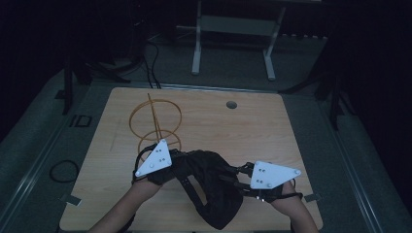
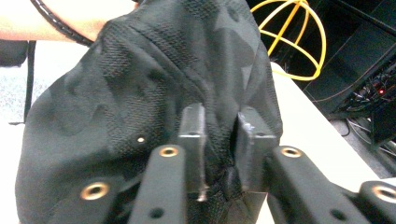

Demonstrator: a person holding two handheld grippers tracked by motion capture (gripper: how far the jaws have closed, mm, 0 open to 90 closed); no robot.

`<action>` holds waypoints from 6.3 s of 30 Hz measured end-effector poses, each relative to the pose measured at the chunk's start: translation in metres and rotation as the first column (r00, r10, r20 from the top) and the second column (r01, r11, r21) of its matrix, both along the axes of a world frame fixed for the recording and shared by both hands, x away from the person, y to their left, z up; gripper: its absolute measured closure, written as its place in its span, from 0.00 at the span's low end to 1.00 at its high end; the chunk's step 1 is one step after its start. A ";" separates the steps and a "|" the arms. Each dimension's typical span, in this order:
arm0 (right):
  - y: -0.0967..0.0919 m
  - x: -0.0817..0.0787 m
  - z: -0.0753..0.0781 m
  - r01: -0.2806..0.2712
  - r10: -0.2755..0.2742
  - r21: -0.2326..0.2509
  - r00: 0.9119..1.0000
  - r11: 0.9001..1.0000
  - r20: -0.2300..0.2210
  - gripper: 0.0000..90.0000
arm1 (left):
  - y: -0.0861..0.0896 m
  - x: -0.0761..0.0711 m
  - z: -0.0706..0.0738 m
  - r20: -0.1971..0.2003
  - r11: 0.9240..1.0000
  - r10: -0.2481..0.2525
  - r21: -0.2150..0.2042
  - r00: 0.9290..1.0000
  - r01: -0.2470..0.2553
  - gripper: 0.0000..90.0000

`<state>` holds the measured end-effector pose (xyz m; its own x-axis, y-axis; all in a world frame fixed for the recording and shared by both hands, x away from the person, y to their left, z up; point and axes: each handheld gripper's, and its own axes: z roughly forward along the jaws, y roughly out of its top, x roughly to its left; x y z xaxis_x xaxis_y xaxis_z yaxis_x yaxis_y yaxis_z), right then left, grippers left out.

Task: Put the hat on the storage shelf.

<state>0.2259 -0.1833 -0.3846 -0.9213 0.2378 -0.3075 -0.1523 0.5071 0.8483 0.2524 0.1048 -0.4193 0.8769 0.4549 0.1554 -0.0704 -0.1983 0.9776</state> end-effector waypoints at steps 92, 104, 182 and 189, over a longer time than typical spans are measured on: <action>0.164 0.148 0.069 0.231 -0.229 0.059 0.972 0.971 -0.043 0.96 | 0.120 -0.059 -0.118 -0.226 0.917 0.390 0.007 0.893 -0.398 0.03; 0.196 0.159 0.050 0.203 -0.200 0.017 0.974 0.979 -0.108 0.92 | 0.122 -0.058 -0.120 -0.235 0.916 0.391 0.011 0.890 -0.400 0.03; 0.098 0.142 -0.010 0.180 -0.151 0.124 0.965 0.976 -0.214 0.15 | 0.109 -0.059 -0.129 -0.242 0.927 0.371 0.044 0.897 -0.372 0.03; 0.083 0.137 -0.031 0.185 -0.161 0.095 0.963 0.978 -0.215 0.15 | 0.109 -0.059 -0.131 -0.245 0.926 0.374 0.042 0.895 -0.376 0.03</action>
<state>0.3628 -0.1003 -0.4160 -0.9033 0.4218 -0.0778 0.1130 0.4089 0.9056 0.1934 0.2137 -0.5500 0.6512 0.7576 -0.0450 0.2484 -0.1568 0.9559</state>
